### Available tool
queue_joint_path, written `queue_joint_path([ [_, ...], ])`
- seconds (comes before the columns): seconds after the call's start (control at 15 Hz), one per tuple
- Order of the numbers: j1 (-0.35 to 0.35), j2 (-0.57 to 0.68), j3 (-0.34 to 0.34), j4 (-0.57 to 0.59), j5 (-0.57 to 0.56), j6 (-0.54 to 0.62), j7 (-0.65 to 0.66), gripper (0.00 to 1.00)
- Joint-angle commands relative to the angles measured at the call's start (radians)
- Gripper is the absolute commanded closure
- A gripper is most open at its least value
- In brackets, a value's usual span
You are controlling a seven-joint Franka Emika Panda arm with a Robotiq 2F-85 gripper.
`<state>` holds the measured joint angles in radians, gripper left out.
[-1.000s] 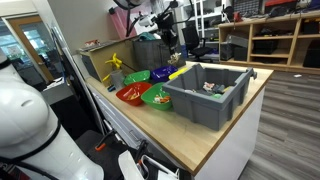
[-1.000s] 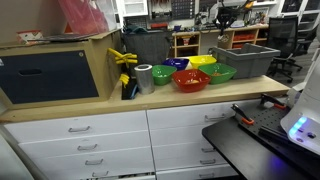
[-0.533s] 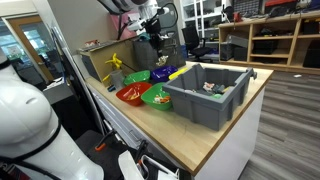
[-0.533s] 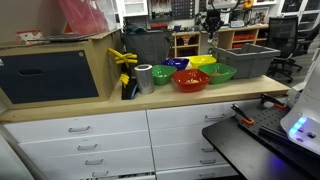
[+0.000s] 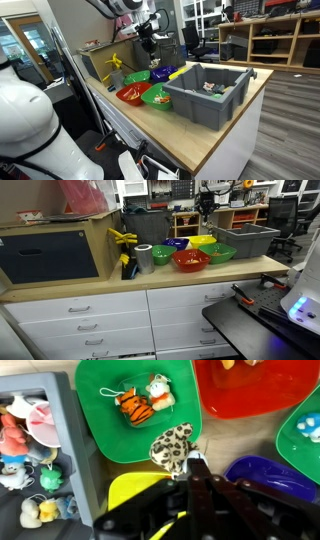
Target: Put the clear plastic in the green bowl to the left
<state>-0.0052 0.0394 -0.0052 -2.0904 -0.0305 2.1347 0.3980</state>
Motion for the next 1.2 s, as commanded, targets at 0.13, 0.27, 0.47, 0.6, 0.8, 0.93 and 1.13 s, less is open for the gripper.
queue_joint_path([
  [0.13,0.029,-0.013,0.023,-0.006,0.02,-0.041,-0.012,1.0],
  [0.27,0.037,-0.016,0.034,-0.015,0.032,-0.047,-0.013,1.0],
  [0.47,0.053,-0.022,0.049,-0.033,0.057,-0.051,-0.018,1.0],
  [0.6,0.062,-0.022,0.062,-0.044,0.081,-0.04,-0.022,1.0],
  [0.8,0.078,-0.011,0.077,-0.044,0.12,-0.001,-0.024,1.0],
  [0.93,0.087,-0.004,0.087,-0.041,0.149,0.032,-0.03,1.0],
  [1.13,0.101,0.023,0.1,-0.027,0.185,0.079,-0.028,1.0],
])
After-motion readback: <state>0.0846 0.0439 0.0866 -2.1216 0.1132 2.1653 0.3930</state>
